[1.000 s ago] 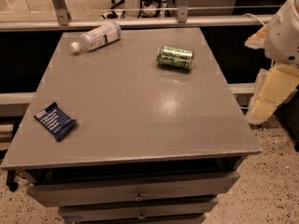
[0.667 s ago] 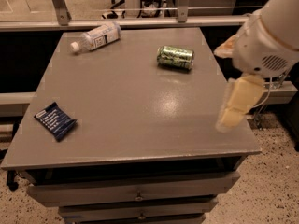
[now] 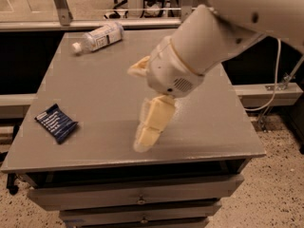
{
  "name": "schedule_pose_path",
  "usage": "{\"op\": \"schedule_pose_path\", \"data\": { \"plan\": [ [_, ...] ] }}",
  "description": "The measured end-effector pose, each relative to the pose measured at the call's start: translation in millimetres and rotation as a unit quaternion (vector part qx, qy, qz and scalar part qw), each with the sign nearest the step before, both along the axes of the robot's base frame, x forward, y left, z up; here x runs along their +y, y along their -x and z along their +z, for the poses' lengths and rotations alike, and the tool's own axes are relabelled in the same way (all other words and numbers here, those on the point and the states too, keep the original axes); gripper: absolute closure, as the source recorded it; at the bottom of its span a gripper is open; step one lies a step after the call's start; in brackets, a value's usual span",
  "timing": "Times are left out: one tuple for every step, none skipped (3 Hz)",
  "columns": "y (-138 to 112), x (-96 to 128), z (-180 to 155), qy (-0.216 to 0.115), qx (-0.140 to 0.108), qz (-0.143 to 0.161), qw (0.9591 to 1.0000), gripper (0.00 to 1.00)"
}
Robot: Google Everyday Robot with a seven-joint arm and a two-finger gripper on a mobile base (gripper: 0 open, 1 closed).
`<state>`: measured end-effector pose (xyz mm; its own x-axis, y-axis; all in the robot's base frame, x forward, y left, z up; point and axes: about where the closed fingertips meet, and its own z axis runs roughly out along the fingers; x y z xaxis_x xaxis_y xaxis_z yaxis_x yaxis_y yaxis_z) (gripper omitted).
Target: Move rxbar blueberry near blue plastic bottle
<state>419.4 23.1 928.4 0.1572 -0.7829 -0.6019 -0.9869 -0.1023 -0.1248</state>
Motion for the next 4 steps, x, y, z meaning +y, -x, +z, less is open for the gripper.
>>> {"op": "schedule_pose_path", "data": {
  "plan": [
    [6,13,6,-0.019,0.006,0.010,0.9998,0.00],
    [6,13,6,-0.017,0.004,0.010,0.9998,0.00],
    [0,21,-3,-0.039,-0.003,0.020,0.9990,0.00],
    [-11,54,-31,-0.081,0.004,0.048,0.9956,0.00]
  ]
}}
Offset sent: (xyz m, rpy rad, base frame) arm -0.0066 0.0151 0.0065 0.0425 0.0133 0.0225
